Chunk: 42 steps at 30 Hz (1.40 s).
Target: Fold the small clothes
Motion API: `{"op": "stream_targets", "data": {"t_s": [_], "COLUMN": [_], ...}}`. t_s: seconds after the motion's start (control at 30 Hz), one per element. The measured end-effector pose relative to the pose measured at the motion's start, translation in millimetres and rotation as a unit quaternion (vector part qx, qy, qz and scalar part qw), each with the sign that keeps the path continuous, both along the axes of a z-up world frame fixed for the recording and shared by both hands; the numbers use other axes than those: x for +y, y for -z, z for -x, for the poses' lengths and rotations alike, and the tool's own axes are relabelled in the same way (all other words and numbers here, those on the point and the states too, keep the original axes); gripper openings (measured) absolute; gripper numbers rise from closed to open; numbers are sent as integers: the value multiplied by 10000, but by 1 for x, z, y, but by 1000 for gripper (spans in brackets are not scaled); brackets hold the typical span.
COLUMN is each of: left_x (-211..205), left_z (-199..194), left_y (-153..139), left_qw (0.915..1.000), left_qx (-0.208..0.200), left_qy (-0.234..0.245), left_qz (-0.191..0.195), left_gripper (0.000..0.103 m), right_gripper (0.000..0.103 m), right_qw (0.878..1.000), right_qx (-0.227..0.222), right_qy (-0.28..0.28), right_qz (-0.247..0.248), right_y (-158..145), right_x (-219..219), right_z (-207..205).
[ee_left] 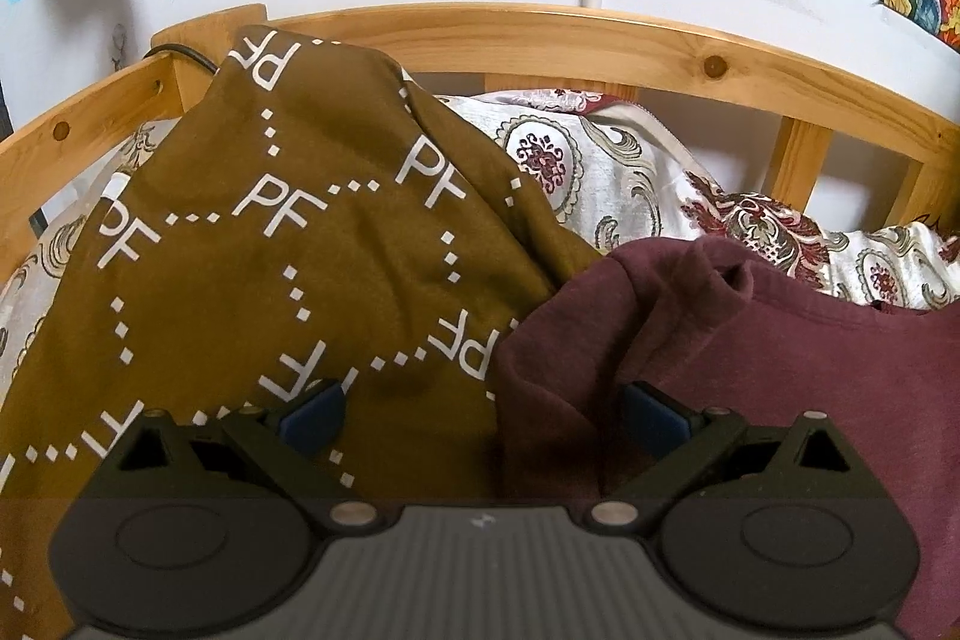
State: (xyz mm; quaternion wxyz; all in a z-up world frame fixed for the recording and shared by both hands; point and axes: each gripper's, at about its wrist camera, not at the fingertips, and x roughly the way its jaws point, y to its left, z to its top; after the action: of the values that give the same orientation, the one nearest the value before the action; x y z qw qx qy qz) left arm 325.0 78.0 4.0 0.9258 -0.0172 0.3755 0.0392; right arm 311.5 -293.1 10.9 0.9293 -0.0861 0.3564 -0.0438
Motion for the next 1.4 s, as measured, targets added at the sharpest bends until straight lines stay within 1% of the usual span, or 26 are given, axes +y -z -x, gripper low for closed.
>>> {"op": "stream_targets", "data": {"t_s": [0.07,0.13,0.23,0.3,0.43,0.5,0.63,0.73,0.77,0.83,0.87,0.9,1.0,1.1,1.2,1.23,1.3,1.4], "left_x": [0,0,-2,-4,-8,-9,-8,-2,0,7,11,16,28,34,33,32,29,24], "left_z": [1,4,9,12,26,37,60,79,85,96,102,105,107,106,103,99,93,84], "left_y": [-4,-8,-16,-22,-39,-48,-62,-65,-63,-60,-57,-53,-40,-26,-7,-1,10,26], "left_qw": [10000,9998,9995,9992,9984,9981,9978,9978,9979,9987,9991,9989,9952,9924,9881,9875,9866,9808], "left_qx": [26,18,-43,-83,-263,-355,-471,-472,-460,-428,-351,-236,110,238,131,130,214,427], "left_qy": [7,25,43,105,184,214,291,376,409,241,105,46,105,114,363,389,387,469], "left_qz": [95,186,317,386,474,466,376,260,192,135,222,393,970,1203,1486,1523,1570,1842], "left_gripper": [101,102,102,102,102,102,102,102,102,102,102,102,102,102,102,102,102,102], "right_gripper": [87,89,96,101,102,102,102,102,102,102,102,102,102,102,102,102,102,102], "right_qw": [9998,9995,9992,9994,9991,9984,9976,9963,9957,9942,9934,9923,9886,9859,9849,9850,9851,9854], "right_qx": [-90,-126,-180,-228,-349,-391,-532,-651,-697,-824,-897,-981,-1280,-1473,-1480,-1441,-1337,-1234], "right_qy": [-32,-154,-202,-150,47,77,6,-31,-46,-81,-95,-131,-293,-517,-774,-847,-1010,-1137], "right_qz": [168,240,298,224,-252,-407,-447,-555,-605,-686,-716,-750,-736,-598,-460,-435,-374,-284], "right_y": [-4,-9,-16,-22,-36,-44,-55,-61,-61,-61,-59,-57,-48,-36,-22,-18,-9,4], "right_x": [4,7,10,11,13,15,23,29,32,38,41,46,61,79,95,98,105,111], "right_z": [7,13,23,30,50,60,80,92,95,101,105,110,122,129,130,128,125,121]}}
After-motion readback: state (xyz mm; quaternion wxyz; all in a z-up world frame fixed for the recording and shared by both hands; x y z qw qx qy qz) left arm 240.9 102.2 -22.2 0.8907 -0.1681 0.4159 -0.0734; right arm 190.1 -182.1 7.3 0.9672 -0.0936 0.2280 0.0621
